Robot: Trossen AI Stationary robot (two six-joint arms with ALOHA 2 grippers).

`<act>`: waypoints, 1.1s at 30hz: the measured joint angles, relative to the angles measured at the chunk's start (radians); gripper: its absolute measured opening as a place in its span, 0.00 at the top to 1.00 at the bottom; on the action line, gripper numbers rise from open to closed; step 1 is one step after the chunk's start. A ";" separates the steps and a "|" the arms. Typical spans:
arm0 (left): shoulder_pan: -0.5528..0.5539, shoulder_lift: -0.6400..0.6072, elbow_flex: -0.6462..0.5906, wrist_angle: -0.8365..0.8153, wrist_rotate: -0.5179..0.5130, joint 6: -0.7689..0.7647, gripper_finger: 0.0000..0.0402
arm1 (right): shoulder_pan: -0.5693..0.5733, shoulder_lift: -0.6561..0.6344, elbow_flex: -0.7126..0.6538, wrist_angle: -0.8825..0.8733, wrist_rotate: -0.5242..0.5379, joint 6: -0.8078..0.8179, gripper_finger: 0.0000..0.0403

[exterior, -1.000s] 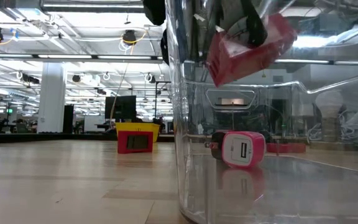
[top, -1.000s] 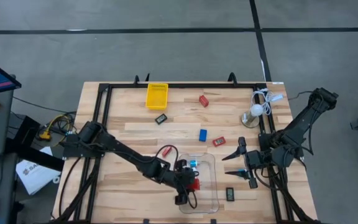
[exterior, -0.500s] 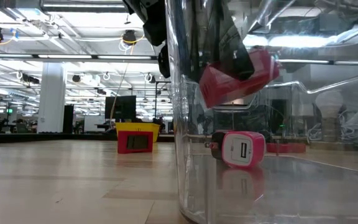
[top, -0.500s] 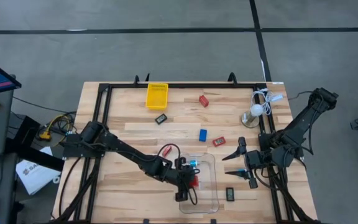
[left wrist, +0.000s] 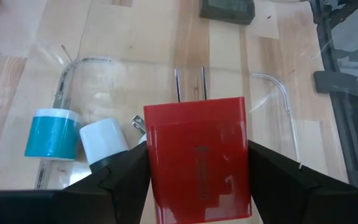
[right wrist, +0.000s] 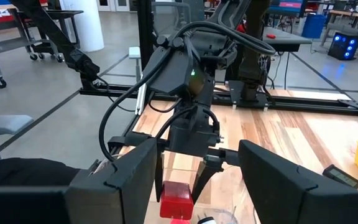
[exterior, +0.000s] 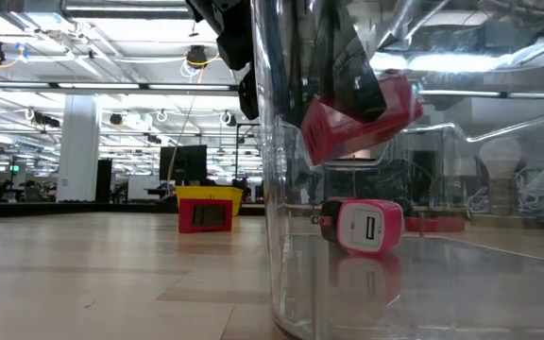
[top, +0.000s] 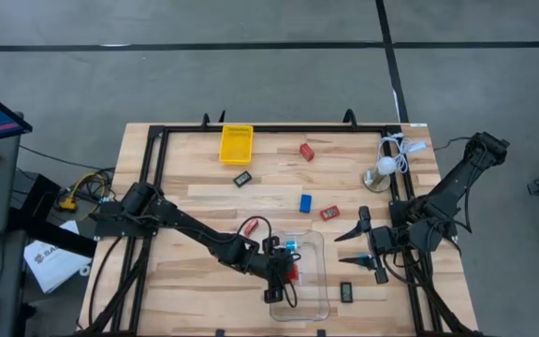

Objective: Pick & Place Office items
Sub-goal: Put the left red power adapter into the clear bin, then put the red power adaptor into the clear bin

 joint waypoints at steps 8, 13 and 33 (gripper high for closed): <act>-0.002 0.000 0.000 0.002 0.000 -0.006 0.40 | 0.000 0.000 0.000 -0.004 0.000 0.003 0.45; -0.002 0.000 0.000 0.005 -0.001 -0.006 0.40 | 0.000 0.000 0.000 -0.005 0.000 0.003 0.45; -0.068 -0.209 0.000 -0.227 -0.456 0.045 0.40 | 0.024 0.000 0.000 -0.027 0.004 0.025 0.45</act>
